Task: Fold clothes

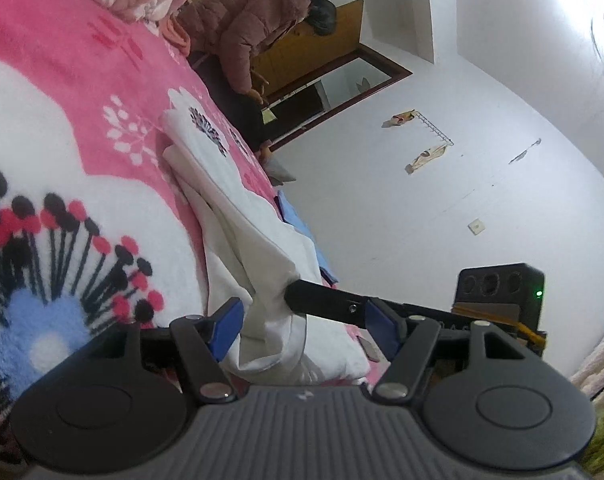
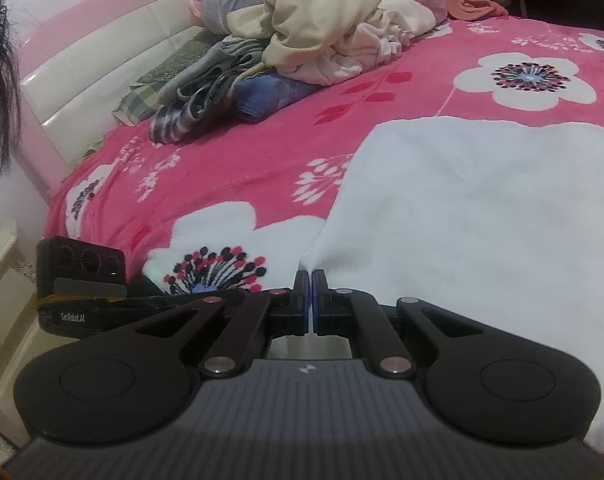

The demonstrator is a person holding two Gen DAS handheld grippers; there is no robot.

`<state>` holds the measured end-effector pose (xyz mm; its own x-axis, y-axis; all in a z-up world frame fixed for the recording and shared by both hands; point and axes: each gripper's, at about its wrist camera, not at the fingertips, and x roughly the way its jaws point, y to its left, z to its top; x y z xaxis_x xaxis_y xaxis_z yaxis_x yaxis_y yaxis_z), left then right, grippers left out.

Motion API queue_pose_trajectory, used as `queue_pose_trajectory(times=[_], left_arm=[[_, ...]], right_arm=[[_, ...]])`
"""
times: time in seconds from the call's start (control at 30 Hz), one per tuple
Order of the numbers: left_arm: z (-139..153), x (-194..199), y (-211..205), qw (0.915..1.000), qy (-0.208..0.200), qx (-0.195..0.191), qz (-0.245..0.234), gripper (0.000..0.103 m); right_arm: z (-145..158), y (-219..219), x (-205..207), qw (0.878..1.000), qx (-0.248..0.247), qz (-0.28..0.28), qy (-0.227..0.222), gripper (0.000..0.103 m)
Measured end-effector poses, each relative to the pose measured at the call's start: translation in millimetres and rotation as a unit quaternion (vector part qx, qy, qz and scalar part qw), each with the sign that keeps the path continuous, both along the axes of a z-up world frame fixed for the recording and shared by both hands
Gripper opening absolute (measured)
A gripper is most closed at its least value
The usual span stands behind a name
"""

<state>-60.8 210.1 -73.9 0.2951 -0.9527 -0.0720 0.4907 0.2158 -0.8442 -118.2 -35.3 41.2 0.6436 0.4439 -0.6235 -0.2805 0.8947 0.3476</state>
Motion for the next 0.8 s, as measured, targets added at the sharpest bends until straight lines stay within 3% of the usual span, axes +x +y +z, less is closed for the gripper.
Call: queue_pose_trajectory(times=[0.53,0.8], left_arm=[[-0.7,11.2,-0.9,0.9995,0.007,-0.014,-0.026,0.074],[5.2,10.6,16.7,0.9989,0.01,-0.039,0.025,0.08]], right_arm=[[-17.2,-18.2,30.2,0.993,0.087,0.064,0.041,0.0],[-16.7,-27.7,30.8,0.992,0.11,0.056,0.035,0.0]])
